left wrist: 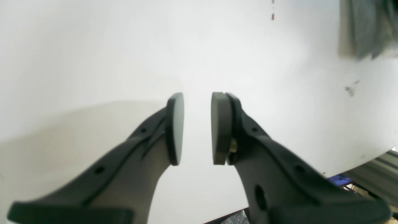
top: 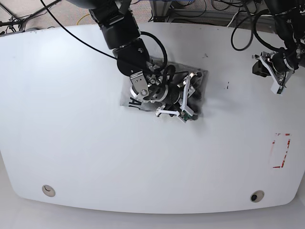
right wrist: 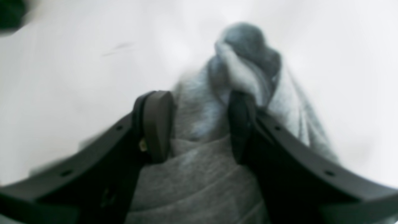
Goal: Fold the T-shirt properly
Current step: 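Lay the folded end down with the right gripper and open the left gripper, then grasp the folded bundle's edges with both grippers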
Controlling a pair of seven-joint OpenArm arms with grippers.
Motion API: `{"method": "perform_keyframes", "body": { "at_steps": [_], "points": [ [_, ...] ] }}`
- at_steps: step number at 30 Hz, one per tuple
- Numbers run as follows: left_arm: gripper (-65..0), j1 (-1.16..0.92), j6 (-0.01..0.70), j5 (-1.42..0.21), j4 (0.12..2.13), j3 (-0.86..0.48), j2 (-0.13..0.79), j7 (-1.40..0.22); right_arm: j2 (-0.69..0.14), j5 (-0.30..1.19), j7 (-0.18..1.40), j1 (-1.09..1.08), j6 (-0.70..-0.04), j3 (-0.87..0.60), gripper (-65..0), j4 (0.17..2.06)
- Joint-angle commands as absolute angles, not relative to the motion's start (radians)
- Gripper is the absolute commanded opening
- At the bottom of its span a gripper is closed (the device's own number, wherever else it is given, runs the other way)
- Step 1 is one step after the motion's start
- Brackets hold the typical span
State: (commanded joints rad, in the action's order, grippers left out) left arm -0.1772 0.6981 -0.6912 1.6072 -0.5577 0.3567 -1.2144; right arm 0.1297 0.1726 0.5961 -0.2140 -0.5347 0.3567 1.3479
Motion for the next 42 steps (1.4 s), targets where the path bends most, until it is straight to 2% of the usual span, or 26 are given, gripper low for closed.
{"method": "perform_keyframes", "body": {
  "at_steps": [8, 10, 13, 17, 20, 23, 26, 28, 33, 39, 42],
  "points": [
    [-50.6, -0.170, 0.698, -0.691, 1.613, -0.498, 0.349, -1.213, 0.071, 0.387, 0.839, -0.157, -0.533, 0.255, -36.5, 1.667],
    [-50.4, -0.140, 0.698, -0.691, 1.615, -0.463, 0.338, -1.211, 0.061, 0.409, 0.849, -0.142, -0.533, 0.249, -36.5, 1.698],
    [-47.8, -0.119, 0.698, -0.691, 1.621, -0.372, 0.320, -1.213, -0.002, 0.430, 0.849, -0.056, -0.533, 0.249, -36.6, 1.767],
    [-41.0, -0.113, 0.698, -0.690, 1.652, -0.334, 0.294, -1.213, -0.076, 0.430, 0.842, 0.024, -0.533, 0.231, -36.6, 1.848],
    [-40.1, -0.110, 0.698, -0.694, 1.656, -0.323, 0.242, -1.213, -0.108, 0.435, 0.842, 0.051, -0.533, 0.183, -37.3, 1.877],
    [-40.1, -0.114, 0.698, -0.682, 1.679, -0.320, 0.206, -1.213, -0.130, 0.435, 0.843, 0.108, -0.535, 0.125, -44.5, 1.923],
    [-39.9, -0.101, 0.698, -0.625, 1.685, -0.318, 0.137, -1.213, -0.136, 0.430, 0.843, 0.084, -0.542, 0.068, -51.5, 1.877],
    [-36.9, -0.099, 0.698, -0.596, 1.721, -0.314, 0.093, -1.218, -0.136, 0.433, 0.843, 0.087, -0.544, 0.045, -51.7, 1.857],
    [-29.9, -0.108, 0.698, -0.510, 1.753, -0.225, 0.054, -1.211, -0.136, 0.430, 0.816, 0.056, -0.544, 0.038, -50.6, 1.739],
    [-29.4, -0.122, 0.698, -0.426, 1.797, -0.177, 0.008, -1.213, -0.137, 0.430, 0.754, 0.082, -0.544, 0.039, -59.6, 1.673],
    [-29.3, -0.105, 0.698, -0.432, 1.804, -0.163, -0.016, -1.213, -0.137, 0.430, 0.746, 0.065, -0.544, 0.042, -60.1, 1.633]
  ]
}}
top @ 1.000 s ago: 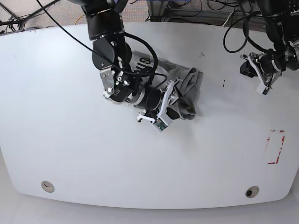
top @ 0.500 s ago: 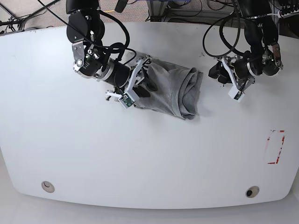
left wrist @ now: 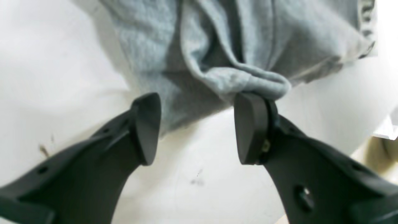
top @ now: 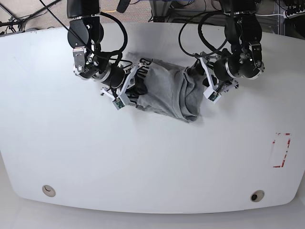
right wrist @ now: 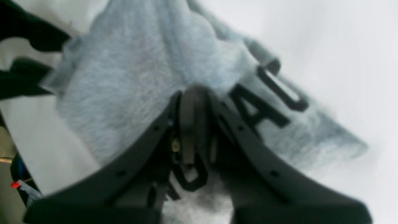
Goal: Fold the T-shirt properly
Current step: 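Grasp the folded bundle's edges with both grippers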
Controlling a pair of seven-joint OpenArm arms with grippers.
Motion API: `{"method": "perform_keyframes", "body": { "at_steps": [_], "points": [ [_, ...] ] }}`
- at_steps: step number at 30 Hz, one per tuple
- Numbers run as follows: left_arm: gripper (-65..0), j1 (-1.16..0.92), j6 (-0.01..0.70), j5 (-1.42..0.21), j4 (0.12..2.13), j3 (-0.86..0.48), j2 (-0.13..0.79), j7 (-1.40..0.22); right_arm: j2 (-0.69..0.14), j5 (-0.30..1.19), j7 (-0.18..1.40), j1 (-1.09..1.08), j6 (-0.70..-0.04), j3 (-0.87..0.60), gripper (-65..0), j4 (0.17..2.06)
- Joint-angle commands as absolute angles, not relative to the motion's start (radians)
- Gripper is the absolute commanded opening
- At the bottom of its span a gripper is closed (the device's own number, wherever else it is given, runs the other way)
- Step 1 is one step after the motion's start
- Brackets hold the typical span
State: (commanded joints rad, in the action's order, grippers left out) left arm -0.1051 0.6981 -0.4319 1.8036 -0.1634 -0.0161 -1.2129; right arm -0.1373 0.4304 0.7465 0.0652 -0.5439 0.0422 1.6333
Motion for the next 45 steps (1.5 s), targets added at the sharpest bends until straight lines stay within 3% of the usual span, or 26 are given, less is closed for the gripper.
{"method": "perform_keyframes", "body": {
  "at_steps": [7, 16, 18, 21, 23, 39, 45],
  "points": [
    [-29.3, -0.128, 0.698, -0.443, 1.830, -0.068, -0.004, -1.213, -0.136, 0.432, 0.743, 0.091, -0.544, 0.042, -60.2, 1.638],
    [-30.6, -0.125, 0.698, -0.443, 1.801, -0.054, -0.005, -1.213, -0.136, 0.430, 0.743, 0.093, -0.544, 0.039, -60.2, 1.643],
    [-35.6, -0.125, 0.698, -0.443, 1.805, -0.054, -0.005, -1.213, -0.134, 0.430, 0.743, 0.093, -0.544, 0.041, -60.2, 1.644],
    [-55.8, -0.125, 0.698, -0.440, 1.802, -0.059, -0.005, -1.213, -0.133, 0.430, 0.743, 0.093, -0.544, 0.039, -60.2, 1.643],
    [-62.1, -0.125, 0.698, -0.438, 1.804, -0.061, -0.004, -1.213, -0.133, 0.430, 0.743, 0.093, -0.544, 0.039, -60.2, 1.643],
    [-61.9, -0.028, 0.698, -0.435, 1.801, -0.277, 0.068, -1.214, -0.136, 0.432, 0.743, 0.096, -0.544, 0.038, -60.2, 1.647],
    [-61.9, -0.016, 0.698, -0.435, 1.801, -0.288, 0.101, -1.214, -0.130, 0.435, 0.751, 0.099, -0.535, 0.044, -57.5, 1.710]
  ]
}}
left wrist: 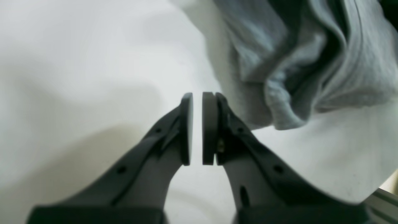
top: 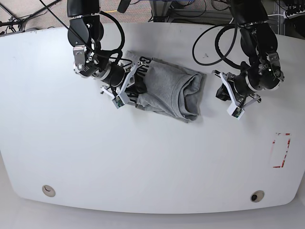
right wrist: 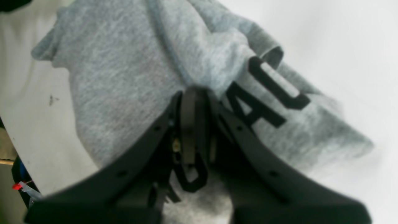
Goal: Fold the T-shirt properly
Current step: 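Grasp the folded bundle's edges with both grippers, then rotate the folded bundle with both grippers so the lettering faces up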
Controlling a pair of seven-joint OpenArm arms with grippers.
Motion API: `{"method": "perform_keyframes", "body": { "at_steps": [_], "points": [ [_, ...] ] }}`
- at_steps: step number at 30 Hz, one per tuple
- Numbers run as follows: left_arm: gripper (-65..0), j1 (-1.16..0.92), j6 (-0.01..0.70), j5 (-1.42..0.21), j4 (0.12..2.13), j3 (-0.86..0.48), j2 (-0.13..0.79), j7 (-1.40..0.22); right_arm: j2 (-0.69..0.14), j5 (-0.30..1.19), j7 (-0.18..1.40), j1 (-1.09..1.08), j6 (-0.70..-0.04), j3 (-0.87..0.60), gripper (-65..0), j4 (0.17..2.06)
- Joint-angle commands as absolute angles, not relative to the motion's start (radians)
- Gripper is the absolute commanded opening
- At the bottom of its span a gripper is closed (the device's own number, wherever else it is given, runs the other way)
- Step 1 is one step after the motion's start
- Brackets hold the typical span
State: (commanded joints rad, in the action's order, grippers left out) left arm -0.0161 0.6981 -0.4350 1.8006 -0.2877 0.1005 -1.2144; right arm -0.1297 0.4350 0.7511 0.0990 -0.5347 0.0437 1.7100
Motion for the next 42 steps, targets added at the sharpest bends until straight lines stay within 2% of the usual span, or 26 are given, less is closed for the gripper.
{"method": "perform_keyframes", "body": {
  "at_steps": [2, 4, 6, 8, 12, 17, 20, 23, 25, 29, 34, 42],
  "points": [
    [-61.7, -0.008, 0.698, -0.435, 1.801, -0.294, 0.114, -1.214, -0.128, 0.435, 0.774, 0.104, -0.535, 0.044, -49.9, 1.759],
    [-61.4, 0.002, 0.698, -0.435, 1.796, -0.305, 0.163, -1.213, -0.125, 0.437, 0.814, 0.111, -0.533, 0.044, -37.9, 1.821],
    [-61.2, 0.002, 0.698, -0.443, 1.761, -0.326, 0.188, -1.213, -0.105, 0.437, 0.832, 0.114, -0.533, 0.036, -29.3, 1.883],
    [-60.6, 0.028, 0.698, -0.443, 1.725, -0.352, 0.209, -1.213, -0.099, 0.437, 0.835, 0.131, -0.533, 0.036, -25.5, 1.940],
    [-55.3, 0.035, 0.698, -0.443, 1.712, -0.355, 0.236, -1.213, -0.101, 0.435, 0.834, 0.136, -0.533, 0.028, -27.9, 1.960],
    [-55.3, 0.036, 0.698, -0.444, 1.761, -0.323, 0.220, -1.213, -0.101, 0.432, 0.831, 0.133, -0.533, -0.018, -34.7, 1.959],
    [-55.3, 0.036, 0.698, -0.444, 1.796, -0.260, 0.197, -1.214, -0.120, 0.435, 0.831, 0.110, -0.533, -0.038, -42.5, 1.926],
    [-55.3, 0.028, 0.698, -0.443, 1.847, -0.157, 0.166, -1.214, -0.133, 0.430, 0.831, 0.094, -0.536, -0.047, -53.3, 1.873],
    [-55.3, 0.019, 0.698, -0.443, 1.856, -0.105, 0.148, -1.214, -0.145, 0.430, 0.829, 0.068, -0.538, -0.047, -57.2, 1.833],
    [-55.3, 0.015, 0.698, -0.441, 1.859, -0.010, 0.101, -1.214, -0.150, 0.430, 0.826, 0.015, -0.542, -0.045, -57.9, 1.722],
    [-55.3, 0.013, 0.698, -0.433, 1.833, 0.088, 0.030, -1.214, -0.188, 0.429, 0.739, 0.002, -0.542, -0.039, -57.9, 1.621],
    [-55.3, 0.021, 0.698, -0.318, 1.702, 0.148, 0.028, -1.213, -0.222, 0.430, 0.722, 0.033, -0.542, -0.045, -58.3, 1.554]
  ]
}}
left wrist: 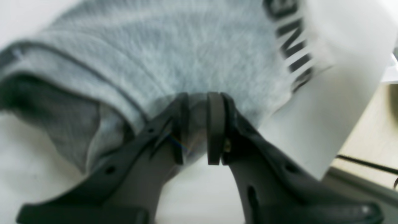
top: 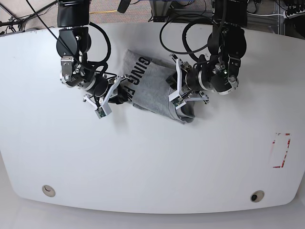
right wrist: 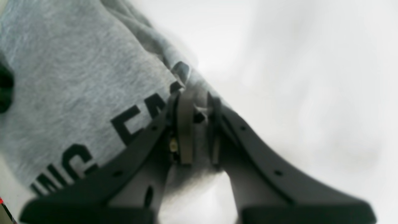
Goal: Fold the T-shirt properly
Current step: 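Rotate the folded bundle with both grippers so the lettering faces up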
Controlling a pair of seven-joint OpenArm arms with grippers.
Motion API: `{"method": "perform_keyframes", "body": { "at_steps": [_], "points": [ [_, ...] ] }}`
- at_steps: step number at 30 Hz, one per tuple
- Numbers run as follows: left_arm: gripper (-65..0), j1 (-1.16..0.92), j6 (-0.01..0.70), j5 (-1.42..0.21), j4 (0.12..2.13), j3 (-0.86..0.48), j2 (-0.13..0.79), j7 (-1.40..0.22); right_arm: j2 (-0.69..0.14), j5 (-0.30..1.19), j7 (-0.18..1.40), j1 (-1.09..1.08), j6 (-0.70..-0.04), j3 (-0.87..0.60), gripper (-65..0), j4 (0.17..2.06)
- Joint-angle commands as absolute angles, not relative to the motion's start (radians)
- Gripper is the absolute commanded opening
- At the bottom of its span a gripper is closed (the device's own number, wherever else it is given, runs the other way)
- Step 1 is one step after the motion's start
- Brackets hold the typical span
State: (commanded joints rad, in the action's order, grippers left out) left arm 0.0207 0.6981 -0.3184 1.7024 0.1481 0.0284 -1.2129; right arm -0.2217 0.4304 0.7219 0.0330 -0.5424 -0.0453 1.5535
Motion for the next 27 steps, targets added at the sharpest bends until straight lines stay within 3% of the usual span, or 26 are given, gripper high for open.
{"method": "perform_keyframes", "body": {
  "at_steps": [7, 19, 27],
  "points": [
    [-55.3, 0.081, 0.698, -0.306, 1.609, 0.153, 0.113, -1.107, -0.220, 0.430, 0.722, 0.101, -0.544, -0.044, -58.3, 1.586],
    [-55.3, 0.305, 0.698, -0.302, 1.354, 0.154, 0.120, -1.056, -0.168, 0.430, 0.728, 0.268, -0.535, -0.036, -58.3, 1.774],
    [-55.3, 0.383, 0.698, -0.308, 1.380, 0.151, 0.120, -1.064, -0.162, 0.429, 0.728, 0.288, -0.532, 0.110, -58.3, 1.814]
  ]
}}
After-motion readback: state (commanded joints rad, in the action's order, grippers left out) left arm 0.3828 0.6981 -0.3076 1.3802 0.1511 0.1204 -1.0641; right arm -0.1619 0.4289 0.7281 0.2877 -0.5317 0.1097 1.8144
